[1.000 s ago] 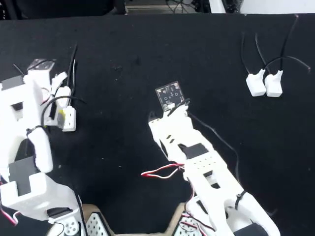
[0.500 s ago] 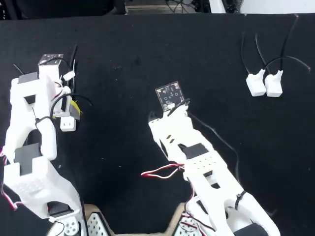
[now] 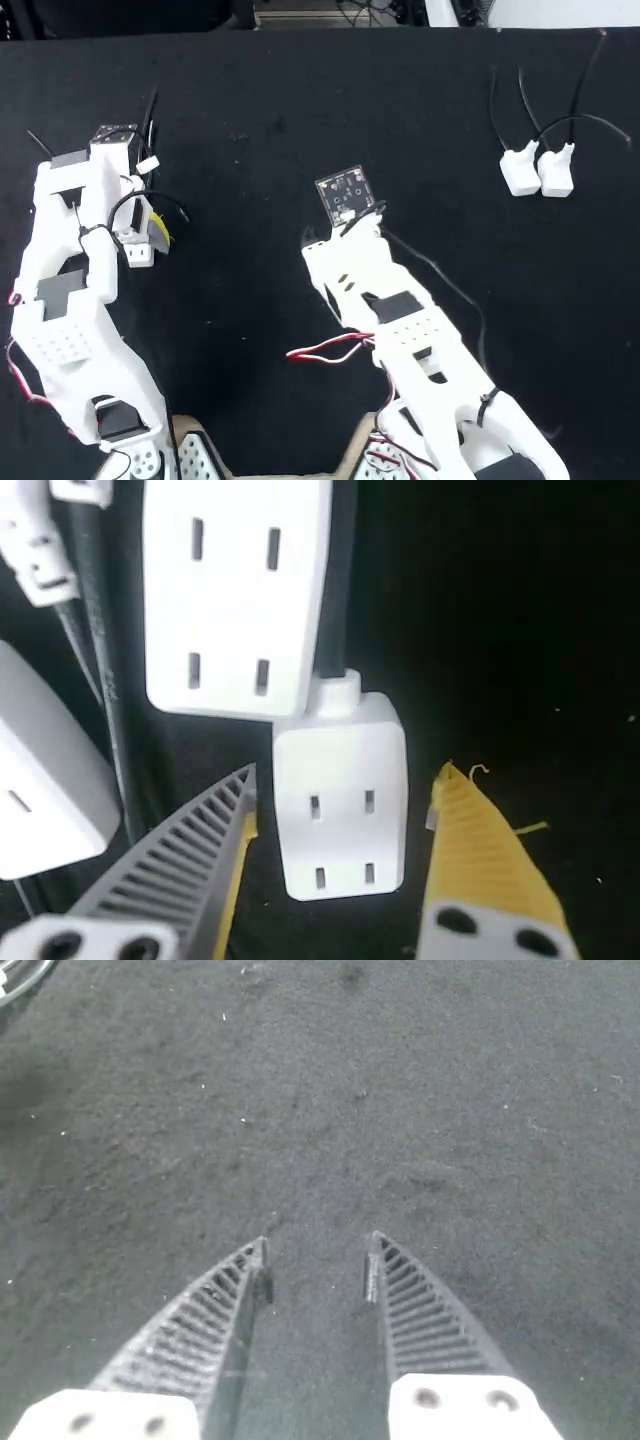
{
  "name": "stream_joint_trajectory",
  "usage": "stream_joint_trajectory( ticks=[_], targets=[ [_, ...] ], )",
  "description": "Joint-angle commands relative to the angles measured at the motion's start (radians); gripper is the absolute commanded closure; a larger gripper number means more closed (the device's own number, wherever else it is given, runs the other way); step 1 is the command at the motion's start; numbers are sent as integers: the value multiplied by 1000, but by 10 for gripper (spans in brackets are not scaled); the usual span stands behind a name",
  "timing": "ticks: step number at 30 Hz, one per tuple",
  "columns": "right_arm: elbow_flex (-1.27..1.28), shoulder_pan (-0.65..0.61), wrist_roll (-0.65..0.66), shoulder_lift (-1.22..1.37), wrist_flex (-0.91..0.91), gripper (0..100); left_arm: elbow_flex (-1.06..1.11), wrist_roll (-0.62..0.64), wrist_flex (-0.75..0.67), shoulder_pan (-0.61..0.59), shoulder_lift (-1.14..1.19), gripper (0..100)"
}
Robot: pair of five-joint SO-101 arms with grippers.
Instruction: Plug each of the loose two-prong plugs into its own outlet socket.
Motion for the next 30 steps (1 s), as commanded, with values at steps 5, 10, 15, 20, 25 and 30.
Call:
stream_joint_trajectory(
  ticks=[5,10,15,20,25,30],
  targets=[
    [-12,-6,2,-33,-26,850,-90,32,195,101,-81,963],
    [-12,-6,2,-33,-26,850,-81,77,290,205,-161,970],
    [-12,-6,2,-33,-26,850,-77,77,382,305,-235,970],
    [-12,-6,2,-33,-26,850,90,77,302,374,-296,970],
    [-12,-6,2,-33,-26,850,420,77,20,383,-474,970],
    [-12,-6,2,-33,-26,850,529,81,-44,395,-677,939]
  ],
)
